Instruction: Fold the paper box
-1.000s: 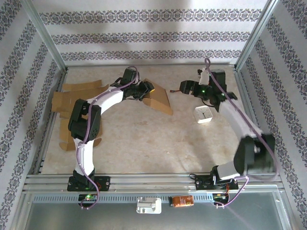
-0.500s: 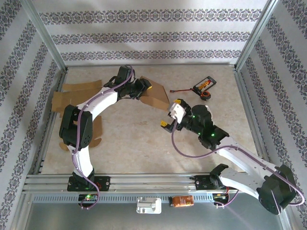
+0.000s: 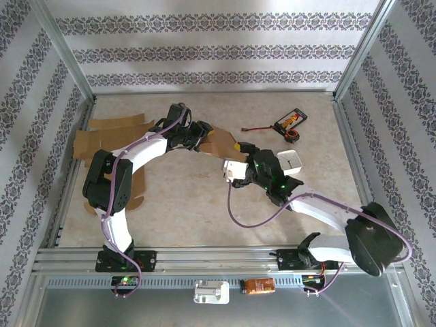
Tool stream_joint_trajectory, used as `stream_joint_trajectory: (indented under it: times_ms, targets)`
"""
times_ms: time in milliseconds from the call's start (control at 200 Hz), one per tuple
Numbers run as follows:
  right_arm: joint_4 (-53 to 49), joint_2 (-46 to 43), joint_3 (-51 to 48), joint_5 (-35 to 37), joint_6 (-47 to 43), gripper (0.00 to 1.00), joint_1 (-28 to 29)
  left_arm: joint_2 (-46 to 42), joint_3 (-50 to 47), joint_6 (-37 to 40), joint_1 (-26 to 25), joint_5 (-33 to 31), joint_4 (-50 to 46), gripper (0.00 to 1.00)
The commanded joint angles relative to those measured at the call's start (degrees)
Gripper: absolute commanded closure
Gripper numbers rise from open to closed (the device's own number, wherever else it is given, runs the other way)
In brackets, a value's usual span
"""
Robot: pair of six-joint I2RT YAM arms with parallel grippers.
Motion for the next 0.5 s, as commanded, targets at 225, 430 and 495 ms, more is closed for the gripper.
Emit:
stream_joint_trajectory:
  times_ms: [225, 430, 495]
  targets:
    - [13.0, 16.6, 10.4, 6.4, -2.2, 0.02, -0.1, -3.3, -2.6, -7.2, -0.3, 2.2, 7.4, 0.71]
    - [13.4, 21.4, 14.9, 8.8, -1.3, 0.18, -0.1, -4.1, -5.3, -10.2, -0.2, 3.3, 12.6, 0.71]
    - [12.9, 21.3, 15.3, 9.1, -0.9, 0.3, 0.1, -4.5, -6.9, -12.1, -0.1, 3.8, 15.5, 0.71]
